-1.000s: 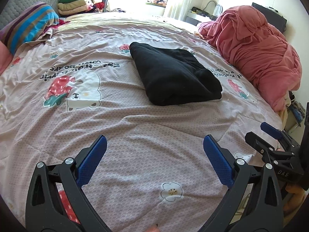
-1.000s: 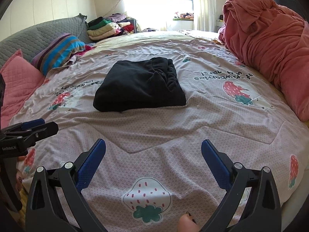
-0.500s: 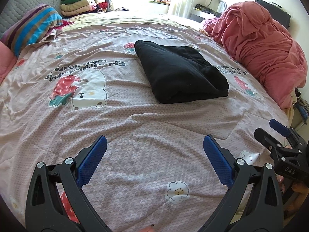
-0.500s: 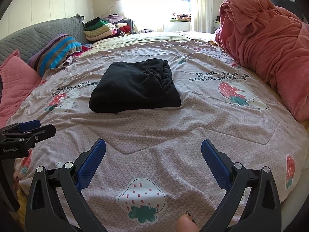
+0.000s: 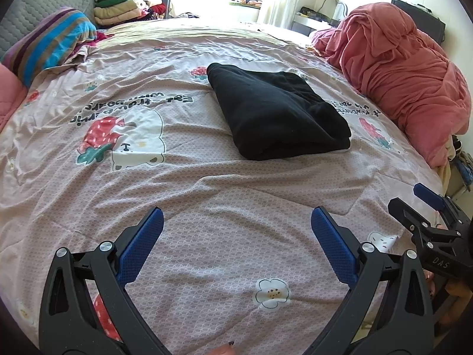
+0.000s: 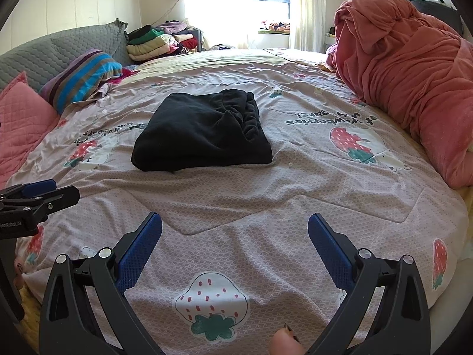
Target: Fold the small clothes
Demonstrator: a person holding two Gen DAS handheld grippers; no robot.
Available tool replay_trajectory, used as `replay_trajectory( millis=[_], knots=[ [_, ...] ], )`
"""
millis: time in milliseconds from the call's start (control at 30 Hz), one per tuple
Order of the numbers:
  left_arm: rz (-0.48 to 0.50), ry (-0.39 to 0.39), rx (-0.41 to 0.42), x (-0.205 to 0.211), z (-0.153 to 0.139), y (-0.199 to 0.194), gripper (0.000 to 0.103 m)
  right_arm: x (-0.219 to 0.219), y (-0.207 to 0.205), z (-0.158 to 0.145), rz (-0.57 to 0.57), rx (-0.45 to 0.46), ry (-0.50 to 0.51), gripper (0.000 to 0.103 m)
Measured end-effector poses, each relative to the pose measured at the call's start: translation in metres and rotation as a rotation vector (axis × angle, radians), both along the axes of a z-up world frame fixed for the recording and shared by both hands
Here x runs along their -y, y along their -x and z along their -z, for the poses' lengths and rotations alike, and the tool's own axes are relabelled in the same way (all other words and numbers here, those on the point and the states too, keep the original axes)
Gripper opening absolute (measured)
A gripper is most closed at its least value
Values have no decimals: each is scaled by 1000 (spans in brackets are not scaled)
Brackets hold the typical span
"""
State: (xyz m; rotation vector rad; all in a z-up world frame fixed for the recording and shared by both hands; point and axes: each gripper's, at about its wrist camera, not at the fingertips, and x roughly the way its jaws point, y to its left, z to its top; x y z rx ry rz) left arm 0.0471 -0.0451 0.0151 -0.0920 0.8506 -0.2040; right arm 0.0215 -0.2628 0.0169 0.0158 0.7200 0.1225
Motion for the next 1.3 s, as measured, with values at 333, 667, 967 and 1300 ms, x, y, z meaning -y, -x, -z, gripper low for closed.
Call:
replay_trajectory(
  millis=[333, 667, 967, 1300],
  knots=[
    [-6, 9, 0, -2, 0, -1, 94, 0, 0, -1, 0, -4, 2, 99],
    [-13, 10, 9, -3, -4, -1, 94, -1, -1, 0, 0, -5, 0, 99],
    [-10, 14, 31, -3, -6, 1, 94, -1, 0, 3, 2, -12, 1, 99],
    [-67, 47, 0, -8, -5, -2, 94, 0, -1, 6, 16, -27, 9, 99]
  ],
)
